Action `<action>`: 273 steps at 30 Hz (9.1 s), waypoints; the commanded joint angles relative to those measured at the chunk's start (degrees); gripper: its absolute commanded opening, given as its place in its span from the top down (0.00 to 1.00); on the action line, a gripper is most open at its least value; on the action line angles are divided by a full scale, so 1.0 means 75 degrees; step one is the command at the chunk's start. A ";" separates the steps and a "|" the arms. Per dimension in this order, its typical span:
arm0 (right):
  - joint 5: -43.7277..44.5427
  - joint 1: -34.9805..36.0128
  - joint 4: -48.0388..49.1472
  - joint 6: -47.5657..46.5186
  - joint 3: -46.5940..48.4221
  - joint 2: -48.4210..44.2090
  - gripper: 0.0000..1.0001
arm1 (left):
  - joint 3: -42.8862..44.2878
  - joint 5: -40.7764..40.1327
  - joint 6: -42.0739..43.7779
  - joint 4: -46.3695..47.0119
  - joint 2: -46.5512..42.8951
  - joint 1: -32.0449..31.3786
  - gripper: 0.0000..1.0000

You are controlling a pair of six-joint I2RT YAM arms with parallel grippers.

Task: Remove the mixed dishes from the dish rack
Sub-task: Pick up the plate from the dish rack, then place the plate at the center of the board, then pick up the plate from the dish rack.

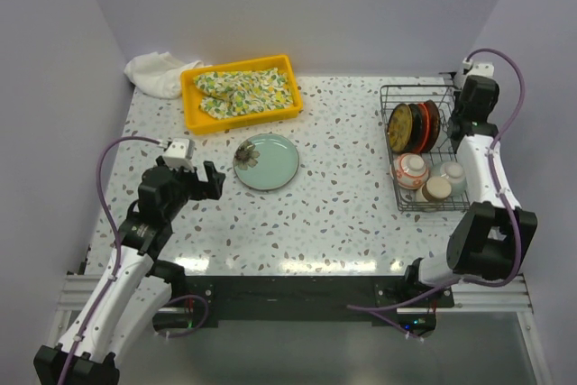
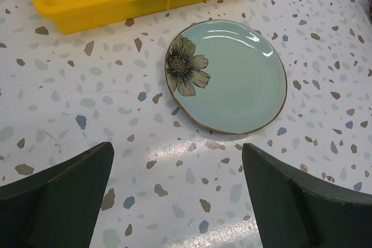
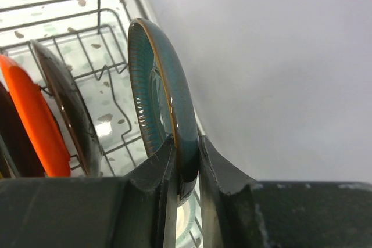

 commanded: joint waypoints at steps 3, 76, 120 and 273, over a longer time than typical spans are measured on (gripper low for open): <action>0.0206 0.0007 0.0432 0.0405 0.0110 -0.1171 1.00 | -0.0027 -0.0036 0.0191 0.0360 -0.0003 -0.0120 0.03; -0.6123 0.4660 0.5272 0.8773 -0.5504 -0.2602 1.00 | 0.1743 0.1617 -0.4262 0.4039 0.6008 -0.2593 0.44; -0.4436 0.4672 0.2367 0.6724 -0.4802 -0.3563 0.02 | 0.1694 0.1734 -0.4508 0.3852 0.6054 -0.0414 1.00; 0.0578 0.1237 -0.0564 0.0465 0.1093 0.1781 0.93 | -0.0109 -0.0200 0.0109 0.0266 -0.0765 0.0114 0.01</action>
